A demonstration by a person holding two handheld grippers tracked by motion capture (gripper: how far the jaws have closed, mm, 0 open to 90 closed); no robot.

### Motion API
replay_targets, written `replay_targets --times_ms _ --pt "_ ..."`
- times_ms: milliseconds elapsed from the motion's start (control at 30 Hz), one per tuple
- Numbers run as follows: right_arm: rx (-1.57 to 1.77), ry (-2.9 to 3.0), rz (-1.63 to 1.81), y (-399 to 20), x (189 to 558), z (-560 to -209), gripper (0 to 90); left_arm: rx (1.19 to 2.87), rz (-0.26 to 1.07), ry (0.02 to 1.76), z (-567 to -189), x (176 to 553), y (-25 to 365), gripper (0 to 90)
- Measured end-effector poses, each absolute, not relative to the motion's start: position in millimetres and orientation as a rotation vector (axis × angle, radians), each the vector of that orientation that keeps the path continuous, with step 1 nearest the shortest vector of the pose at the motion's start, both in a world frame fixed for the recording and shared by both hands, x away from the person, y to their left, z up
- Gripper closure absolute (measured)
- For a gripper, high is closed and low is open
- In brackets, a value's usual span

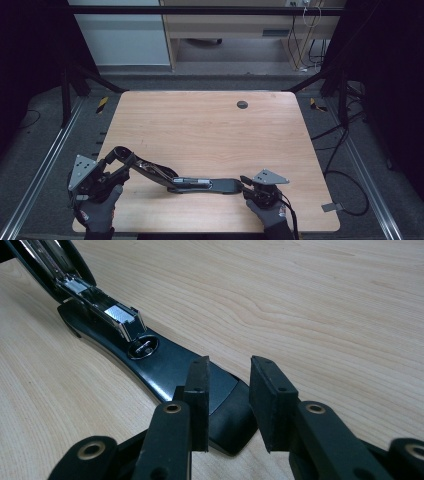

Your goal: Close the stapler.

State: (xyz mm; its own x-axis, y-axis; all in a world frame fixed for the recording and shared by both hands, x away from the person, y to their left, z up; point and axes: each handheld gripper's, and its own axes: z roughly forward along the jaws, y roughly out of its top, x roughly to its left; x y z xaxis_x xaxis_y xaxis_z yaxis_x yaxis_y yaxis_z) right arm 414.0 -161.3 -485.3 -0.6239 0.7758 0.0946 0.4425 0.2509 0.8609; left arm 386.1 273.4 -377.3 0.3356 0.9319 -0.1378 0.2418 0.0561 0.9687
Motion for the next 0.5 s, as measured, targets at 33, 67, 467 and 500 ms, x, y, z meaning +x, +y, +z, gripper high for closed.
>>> replay_targets --times_ms 33,67,467,500 --pt "1.117 2.179 1.323 -161.4 414.0 -485.5 70.3 1.448 0.749 1.145 -378.0 386.3 273.5 39.0" --pt "1.117 2.179 1.324 -161.6 414.0 -485.7 70.3 1.449 0.747 1.146 -378.9 386.8 273.3 39.0" --pt "1.133 2.2 1.327 -161.0 412.7 -490.5 73.4 1.483 0.722 1.178 -392.5 394.4 270.4 38.9" --pt "1.133 2.2 1.327 -161.0 412.7 -490.5 73.4 1.483 0.722 1.178 -392.5 394.4 270.4 38.9"
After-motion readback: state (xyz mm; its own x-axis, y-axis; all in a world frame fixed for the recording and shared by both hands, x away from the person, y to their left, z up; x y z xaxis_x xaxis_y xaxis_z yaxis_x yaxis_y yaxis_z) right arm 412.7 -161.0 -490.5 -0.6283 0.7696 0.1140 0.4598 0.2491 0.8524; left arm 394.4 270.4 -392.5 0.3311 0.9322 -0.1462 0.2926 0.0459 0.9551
